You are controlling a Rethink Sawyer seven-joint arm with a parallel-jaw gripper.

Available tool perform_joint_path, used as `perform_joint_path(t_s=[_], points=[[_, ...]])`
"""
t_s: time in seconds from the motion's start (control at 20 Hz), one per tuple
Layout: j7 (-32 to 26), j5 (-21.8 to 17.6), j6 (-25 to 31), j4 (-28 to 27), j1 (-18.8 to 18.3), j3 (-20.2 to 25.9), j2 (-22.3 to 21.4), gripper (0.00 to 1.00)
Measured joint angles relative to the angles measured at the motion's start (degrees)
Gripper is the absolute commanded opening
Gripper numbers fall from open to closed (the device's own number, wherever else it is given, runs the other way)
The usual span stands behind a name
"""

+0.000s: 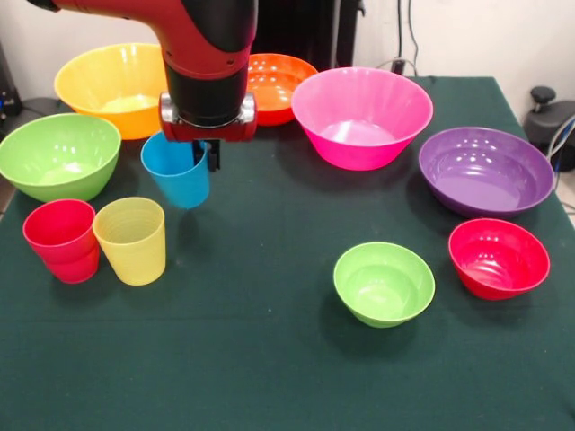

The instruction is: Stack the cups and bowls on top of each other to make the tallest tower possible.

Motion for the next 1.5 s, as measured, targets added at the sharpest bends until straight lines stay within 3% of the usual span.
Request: perform_joint_path(t_s=[0.5,1.05,1.5], points=[[0.0,0.0,1.0,-1.5,0.0,0.4,-2.5,0.0],[0.0,0.9,12.1,-3.4,0.0,0.4,-5.0,0.0],[0.0,2.2,14.8,-6.2,0.0,0.4,-4.9,0.0]])
